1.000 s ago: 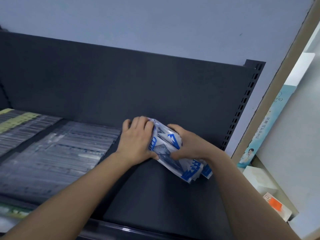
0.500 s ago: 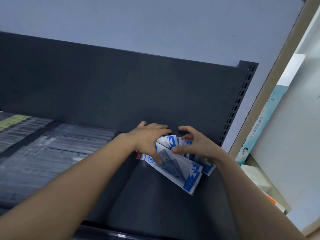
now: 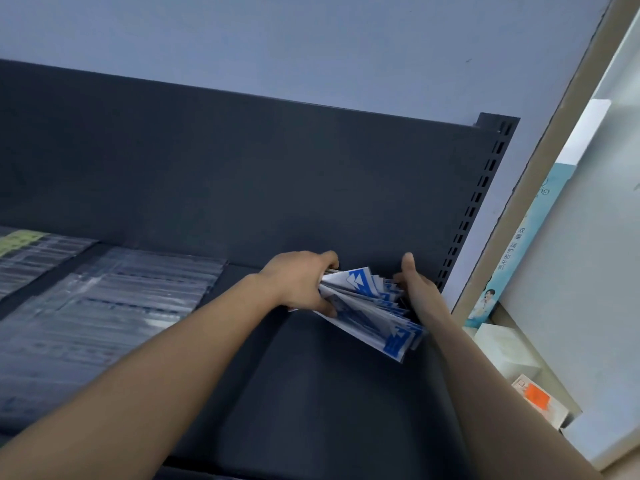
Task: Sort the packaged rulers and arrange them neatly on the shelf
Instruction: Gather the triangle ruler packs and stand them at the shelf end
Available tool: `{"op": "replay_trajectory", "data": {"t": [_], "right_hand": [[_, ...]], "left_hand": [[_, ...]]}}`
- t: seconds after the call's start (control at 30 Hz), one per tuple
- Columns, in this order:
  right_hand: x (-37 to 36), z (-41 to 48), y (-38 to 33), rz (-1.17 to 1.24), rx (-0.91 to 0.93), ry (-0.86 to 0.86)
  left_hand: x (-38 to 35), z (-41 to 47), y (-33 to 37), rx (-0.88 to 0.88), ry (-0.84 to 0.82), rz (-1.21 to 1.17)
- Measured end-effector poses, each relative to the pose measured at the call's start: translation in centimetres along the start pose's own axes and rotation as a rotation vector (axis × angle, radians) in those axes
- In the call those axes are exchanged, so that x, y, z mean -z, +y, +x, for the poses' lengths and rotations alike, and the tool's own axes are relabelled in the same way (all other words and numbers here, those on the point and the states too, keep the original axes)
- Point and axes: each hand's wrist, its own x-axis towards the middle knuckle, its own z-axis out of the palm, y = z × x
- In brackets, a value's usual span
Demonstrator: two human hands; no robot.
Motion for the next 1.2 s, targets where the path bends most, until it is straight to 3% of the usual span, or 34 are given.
{"op": "replay_trajectory", "data": {"t": [0.17,0.57,0.8,1.0,1.13,1.2], "right_hand": [[-0.4,0.3,-0.4,0.171,-0.029,-0.041],[-0.1,0.9,-0.6,0.193,-0.068,-0.100],[0.6,1.1,-0.7,0.190,-0.046,-0.186],[-0.5,0.6,-0.6,0.511,-0.082,-0.242],[-0.7,0.8,-0.7,0.586,-0.102,-0.178],[-1.0,0.3,-0.8,0.608,-0.105,-0.287]], "left_hand": [[0.3,1.0,0.2,0.000,-0.064,0.000],[0.6,2.3,0.1,0.070,-0.053,-0.123],[2.0,1.2,-0.9,0.039,-0.265,-0.291],[1.4,0.4,0.0,0.002,-0.194,-0.103],[1.3,-0.6,0.2,0.023,-0.142,0.031],[1.0,-0.8,0.8,0.006,-0.145,0.087]]}}
